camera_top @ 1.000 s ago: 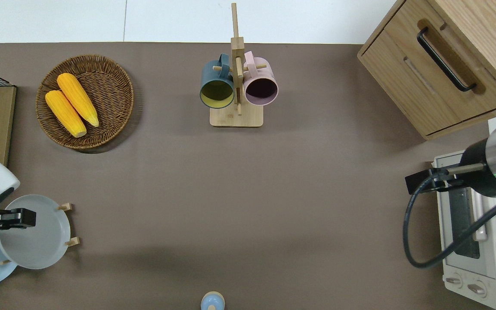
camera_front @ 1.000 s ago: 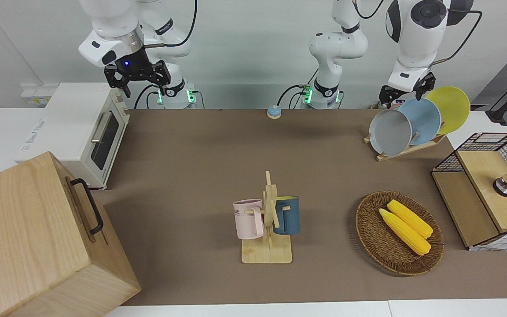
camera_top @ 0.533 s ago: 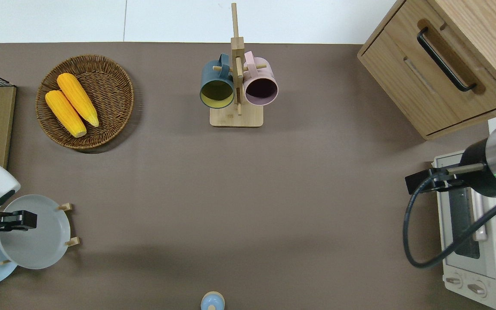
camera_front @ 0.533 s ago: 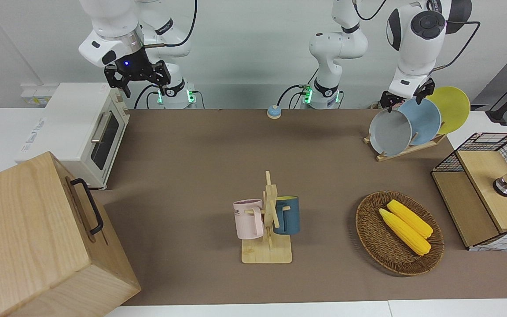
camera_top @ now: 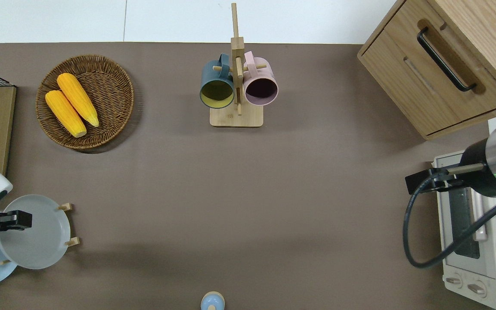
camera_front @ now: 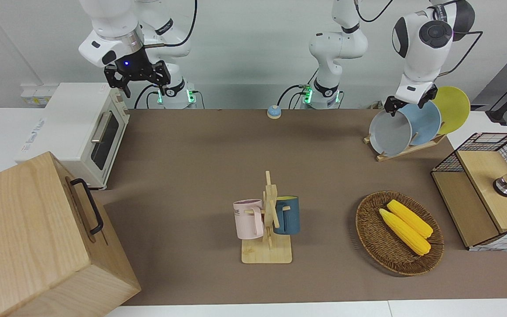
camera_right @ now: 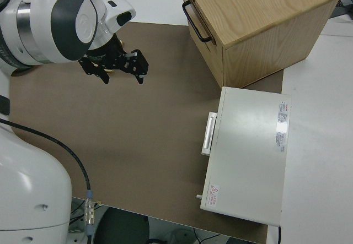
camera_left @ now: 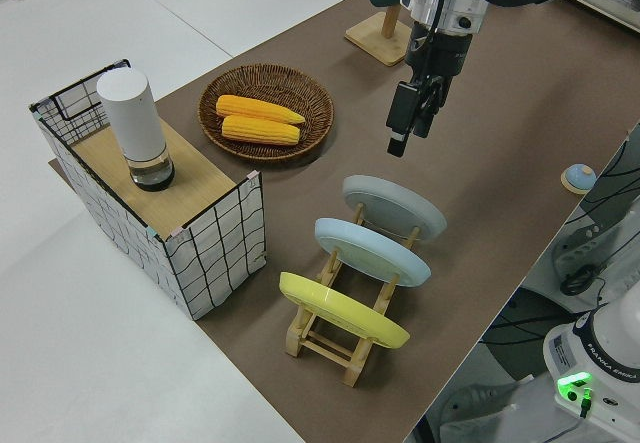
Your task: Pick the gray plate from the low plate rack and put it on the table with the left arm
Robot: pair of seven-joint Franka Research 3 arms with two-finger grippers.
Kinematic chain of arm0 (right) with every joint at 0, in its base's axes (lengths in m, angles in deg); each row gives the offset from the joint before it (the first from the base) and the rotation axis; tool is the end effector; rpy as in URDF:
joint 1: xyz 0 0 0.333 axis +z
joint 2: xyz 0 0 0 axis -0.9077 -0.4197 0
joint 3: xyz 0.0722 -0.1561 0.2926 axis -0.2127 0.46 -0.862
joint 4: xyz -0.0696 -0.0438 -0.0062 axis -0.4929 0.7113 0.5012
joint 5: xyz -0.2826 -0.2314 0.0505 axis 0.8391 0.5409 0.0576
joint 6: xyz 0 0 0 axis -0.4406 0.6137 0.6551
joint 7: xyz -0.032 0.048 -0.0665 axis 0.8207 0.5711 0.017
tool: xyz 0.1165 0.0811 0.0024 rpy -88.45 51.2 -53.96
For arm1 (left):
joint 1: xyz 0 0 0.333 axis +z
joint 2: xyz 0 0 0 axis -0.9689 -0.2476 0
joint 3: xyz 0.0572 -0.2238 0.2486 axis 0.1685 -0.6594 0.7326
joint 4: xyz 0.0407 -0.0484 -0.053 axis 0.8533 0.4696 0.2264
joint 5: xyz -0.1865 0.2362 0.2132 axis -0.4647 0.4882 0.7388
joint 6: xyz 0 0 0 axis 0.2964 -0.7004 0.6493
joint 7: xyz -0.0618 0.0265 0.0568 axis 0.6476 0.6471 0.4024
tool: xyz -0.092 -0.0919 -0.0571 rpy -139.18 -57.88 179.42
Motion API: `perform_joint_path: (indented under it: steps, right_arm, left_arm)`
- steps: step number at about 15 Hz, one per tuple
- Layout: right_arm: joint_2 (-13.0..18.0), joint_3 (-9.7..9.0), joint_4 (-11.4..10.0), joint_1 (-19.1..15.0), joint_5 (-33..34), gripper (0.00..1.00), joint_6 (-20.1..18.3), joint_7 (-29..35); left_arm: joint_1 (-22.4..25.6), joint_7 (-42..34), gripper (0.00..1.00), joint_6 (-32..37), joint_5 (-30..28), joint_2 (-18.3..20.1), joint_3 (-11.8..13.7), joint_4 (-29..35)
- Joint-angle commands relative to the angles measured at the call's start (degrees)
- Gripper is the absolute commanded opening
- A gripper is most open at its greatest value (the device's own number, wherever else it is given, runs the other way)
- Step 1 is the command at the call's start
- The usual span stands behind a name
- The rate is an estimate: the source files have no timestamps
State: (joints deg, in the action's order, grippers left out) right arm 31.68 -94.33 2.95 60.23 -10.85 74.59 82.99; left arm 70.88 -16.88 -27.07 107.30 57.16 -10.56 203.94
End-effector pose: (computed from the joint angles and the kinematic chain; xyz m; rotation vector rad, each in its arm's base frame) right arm 0.4907 0.0697 0.6379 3.1161 0.1265 -0.1888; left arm 0.4276 0.0814 0.5022 -2.8036 -0.1130 0.2104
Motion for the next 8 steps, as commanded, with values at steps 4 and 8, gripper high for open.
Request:
perform_joint_path:
  steps: [4,8]
  right_arm:
    - [0.3,-0.38,0.3,-0.8,-0.2,0.987,-0.9,-0.2]
    - [0.3,-0.38,0.3,-0.8,-0.2,0.990,-0.9,-0.2]
  left_arm:
    - [0.0,-0.4,0.98,-8.2,1.1,0.2,3.7,5.8]
    - [0.0,-0.3,0.59,-10.3,1.1,-1.1,5.7,6.1]
